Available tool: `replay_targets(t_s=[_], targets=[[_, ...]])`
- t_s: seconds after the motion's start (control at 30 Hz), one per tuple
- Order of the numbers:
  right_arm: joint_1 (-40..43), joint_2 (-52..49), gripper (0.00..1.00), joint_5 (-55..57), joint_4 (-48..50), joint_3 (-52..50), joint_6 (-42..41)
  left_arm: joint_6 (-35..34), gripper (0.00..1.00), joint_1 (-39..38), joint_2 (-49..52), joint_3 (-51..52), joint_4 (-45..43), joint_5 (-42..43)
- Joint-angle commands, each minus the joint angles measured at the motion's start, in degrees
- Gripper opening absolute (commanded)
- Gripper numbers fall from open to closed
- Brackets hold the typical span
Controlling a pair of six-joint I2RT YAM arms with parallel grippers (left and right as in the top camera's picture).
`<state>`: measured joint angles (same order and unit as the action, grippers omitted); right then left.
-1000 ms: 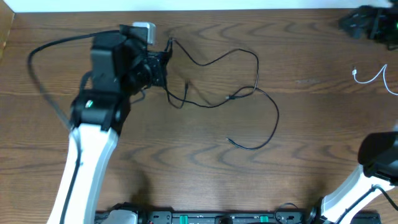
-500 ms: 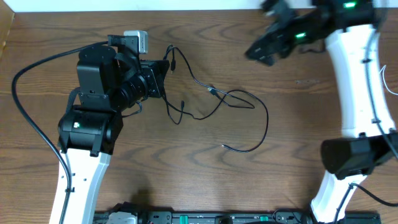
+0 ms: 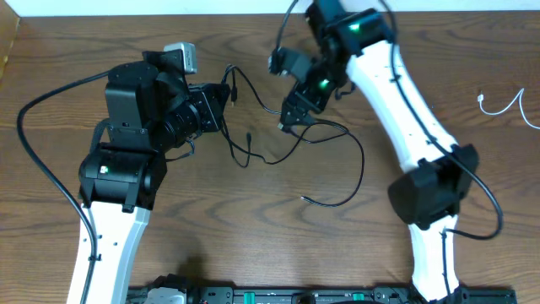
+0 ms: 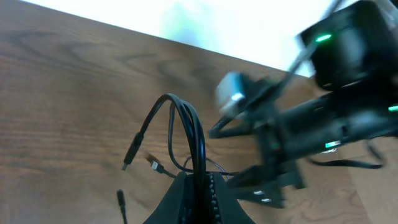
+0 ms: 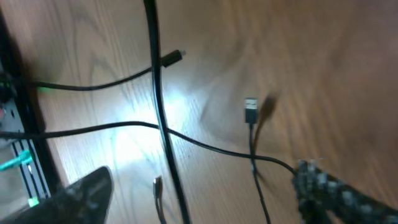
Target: Untangle cables
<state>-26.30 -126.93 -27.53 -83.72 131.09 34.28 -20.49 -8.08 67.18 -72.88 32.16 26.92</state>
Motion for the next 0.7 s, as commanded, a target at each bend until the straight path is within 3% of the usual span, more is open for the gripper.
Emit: replay_targets(t_s=[0.0,0.03,0.13,0.2,0.27,0.33,0.43,0.57,0.67], targets=[[-1.49,-3.08,0.83,0.24,-0.33,0.0,2.69,-1.31,0.08,0.42,-0.11,-0.2,0.22,0.94],[-1.62,-3.72,0.8,0.39,-0.31,0.0,2.67,-1.31,0.08,0.68,-0.11,-0.2,0.35,0.94],[-1.64,-5.07,0.5,0.68,-0.26,0.0,2.69,-2.78,0.08,1.84,-0.11,-0.2,0.87,0.94],[-1.25,-5.03,0.2,0.63,-0.26,0.02,2.67,-2.75,0.08,2.34,-0.11,-0.2,1.22,0.92],[-1.07,-4.55,0.06,0.63,-0.28,0.11,2.62,-2.78,0.08,2.34,-0.11,-0.2,1.25,0.94],[-0.66,-3.74,0.01,0.66,-0.28,0.15,1.86,-2.78,0.08,2.34,-0.11,-0.2,1.36,0.94],[0.37,-1.55,0.01,0.63,-0.22,0.17,-0.55,-2.78,0.17,2.32,-0.09,-0.2,2.12,0.94],[2.12,2.38,0.01,1.22,0.61,0.17,-4.35,-2.78,0.34,2.32,0.22,-0.17,2.95,0.94],[4.81,7.34,0.01,4.81,2.99,0.17,-13.27,-2.75,0.41,2.32,0.76,-0.17,3.82,0.94]])
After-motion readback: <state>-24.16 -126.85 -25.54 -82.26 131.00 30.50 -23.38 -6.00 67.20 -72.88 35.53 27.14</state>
